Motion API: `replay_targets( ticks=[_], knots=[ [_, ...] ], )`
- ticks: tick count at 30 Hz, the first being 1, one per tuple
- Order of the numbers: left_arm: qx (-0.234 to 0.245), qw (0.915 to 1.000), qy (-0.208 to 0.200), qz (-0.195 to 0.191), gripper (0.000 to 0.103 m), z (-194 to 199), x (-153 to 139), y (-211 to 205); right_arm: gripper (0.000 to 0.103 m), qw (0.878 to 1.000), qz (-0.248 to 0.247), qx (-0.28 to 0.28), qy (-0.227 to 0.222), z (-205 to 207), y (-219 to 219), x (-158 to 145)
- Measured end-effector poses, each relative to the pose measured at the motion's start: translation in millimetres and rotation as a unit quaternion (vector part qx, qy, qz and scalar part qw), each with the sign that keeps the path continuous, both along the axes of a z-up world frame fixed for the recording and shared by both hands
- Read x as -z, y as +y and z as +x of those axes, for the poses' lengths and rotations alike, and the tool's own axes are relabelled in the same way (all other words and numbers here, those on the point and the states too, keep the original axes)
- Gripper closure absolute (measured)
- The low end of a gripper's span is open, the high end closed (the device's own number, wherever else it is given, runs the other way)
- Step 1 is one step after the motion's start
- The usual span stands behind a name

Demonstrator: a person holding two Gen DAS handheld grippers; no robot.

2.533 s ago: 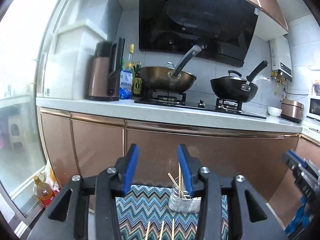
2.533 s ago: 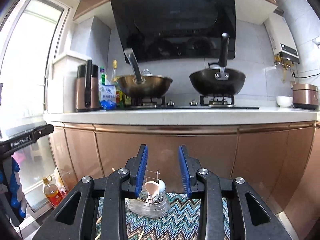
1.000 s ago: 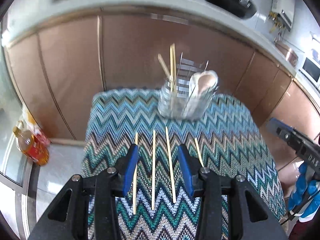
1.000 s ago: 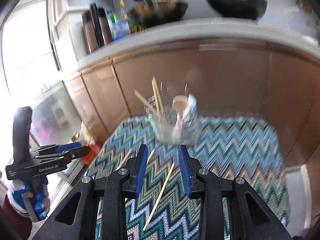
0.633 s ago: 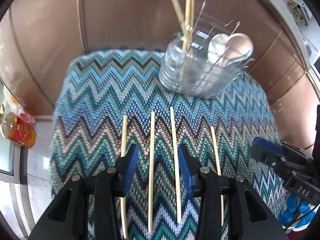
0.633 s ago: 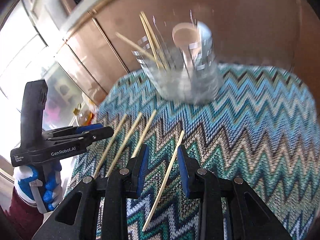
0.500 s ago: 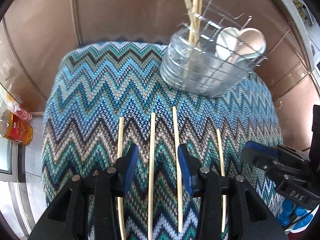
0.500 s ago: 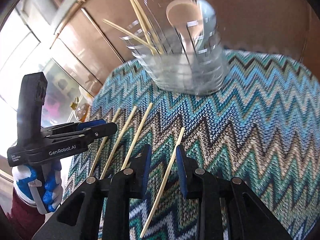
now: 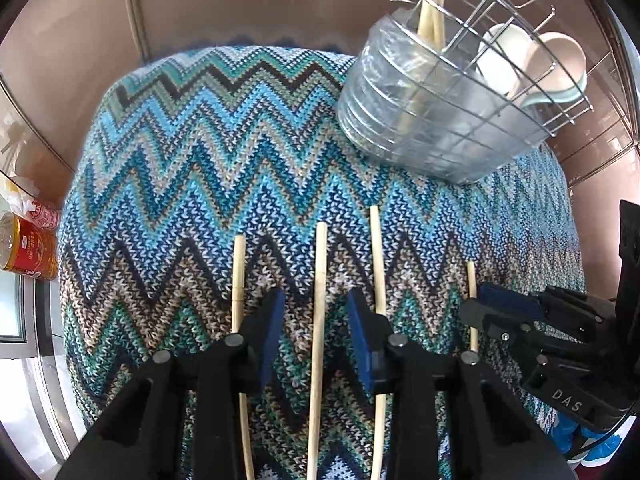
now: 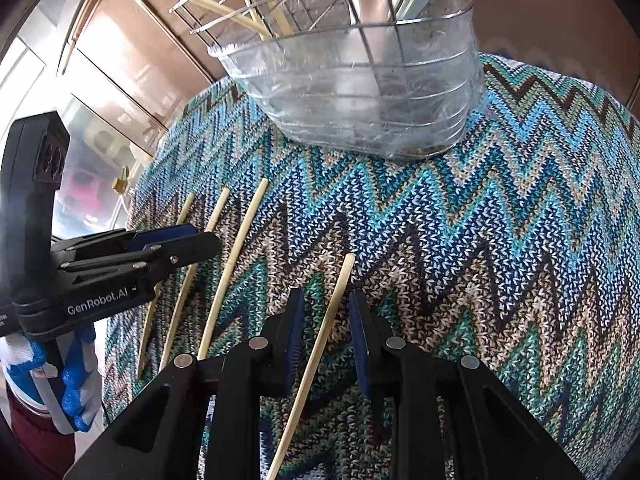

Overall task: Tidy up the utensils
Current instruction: 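Close the left tool on a chopstick while the right tool grasps another chopstick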

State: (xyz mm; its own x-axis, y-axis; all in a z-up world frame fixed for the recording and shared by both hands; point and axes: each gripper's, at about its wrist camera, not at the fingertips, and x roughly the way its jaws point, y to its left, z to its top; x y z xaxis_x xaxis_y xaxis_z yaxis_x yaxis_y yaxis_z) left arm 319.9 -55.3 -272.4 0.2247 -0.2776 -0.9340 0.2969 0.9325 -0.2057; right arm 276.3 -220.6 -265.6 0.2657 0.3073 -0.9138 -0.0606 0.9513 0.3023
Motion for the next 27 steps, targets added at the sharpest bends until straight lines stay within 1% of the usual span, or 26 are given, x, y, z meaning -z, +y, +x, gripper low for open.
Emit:
replay_targets(
  ticks=[5, 10, 13, 19, 27],
  knots=[
    [0.012, 0.9998, -0.001, 0.013, 0.078, 3, 3, -16, 0.085, 1.000, -0.002, -0.006, 0.005, 5, 3, 4],
    [0.022, 0.9996, -0.003, 0.018, 0.079, 4, 1, -24, 0.086, 1.000, -0.005, -0.011, 0.008, 7, 5, 4],
    [0.024, 0.9996, -0.003, 0.017, 0.080, 3, 0, -26, 0.086, 1.000, -0.004, -0.013, 0.009, 8, 3, 3],
    [0.030, 0.9994, 0.005, 0.015, 0.088, 1, -1, -20, 0.088, 1.000, 0.002, -0.014, 0.013, 4, -6, 1],
    [0.037, 0.9990, 0.013, 0.020, 0.092, 5, 12, -25, 0.092, 1.000, -0.008, -0.018, 0.022, 11, -1, 5]
  ],
)
